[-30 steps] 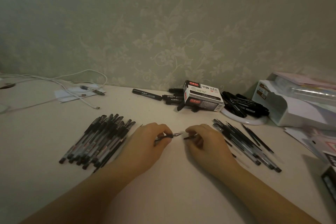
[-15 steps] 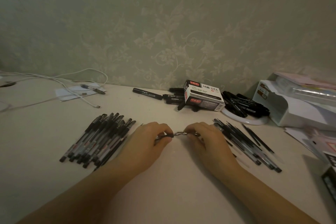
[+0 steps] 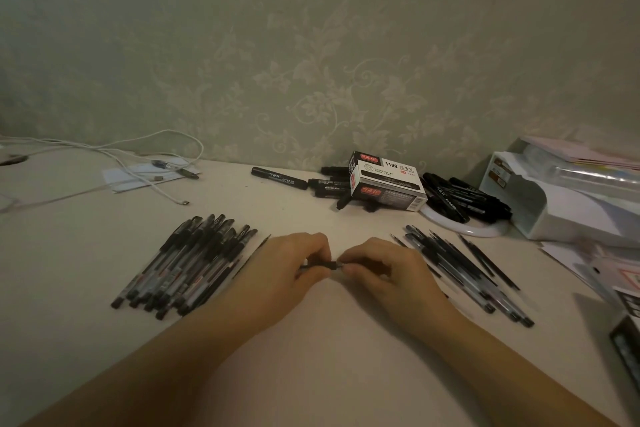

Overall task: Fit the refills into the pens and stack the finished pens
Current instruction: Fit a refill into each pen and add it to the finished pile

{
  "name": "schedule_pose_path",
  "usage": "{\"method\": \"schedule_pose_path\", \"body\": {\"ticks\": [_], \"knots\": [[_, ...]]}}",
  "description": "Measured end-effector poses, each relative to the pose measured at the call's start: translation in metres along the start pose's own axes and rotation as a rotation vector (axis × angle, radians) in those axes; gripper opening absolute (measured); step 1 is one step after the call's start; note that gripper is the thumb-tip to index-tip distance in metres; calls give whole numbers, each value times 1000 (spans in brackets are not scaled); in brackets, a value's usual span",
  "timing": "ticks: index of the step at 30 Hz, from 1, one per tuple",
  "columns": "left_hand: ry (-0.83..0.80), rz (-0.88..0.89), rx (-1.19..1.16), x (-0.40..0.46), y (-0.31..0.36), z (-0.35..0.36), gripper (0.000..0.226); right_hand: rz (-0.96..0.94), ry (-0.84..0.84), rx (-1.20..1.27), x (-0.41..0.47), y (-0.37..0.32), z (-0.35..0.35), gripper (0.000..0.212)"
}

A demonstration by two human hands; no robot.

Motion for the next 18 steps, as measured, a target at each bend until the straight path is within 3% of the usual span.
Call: {"method": "schedule_pose_path", "body": {"ticks": [14,18], "knots": [[41,32,27,0,2,-4,5,-37,27,32,2,-3,4,14],[132,-47,70,0,1,-5,5,-15,62,30,2,-4,7,32]]}}
Point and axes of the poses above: each hand's wrist, its own x-axis towards the middle knuckle, its own z-axis out of the palm, y = z × x, the point moved 3 cm from there along x, towards the middle knuckle, and after that the axes turned 14 degrees about x, right-handed, at the moved point
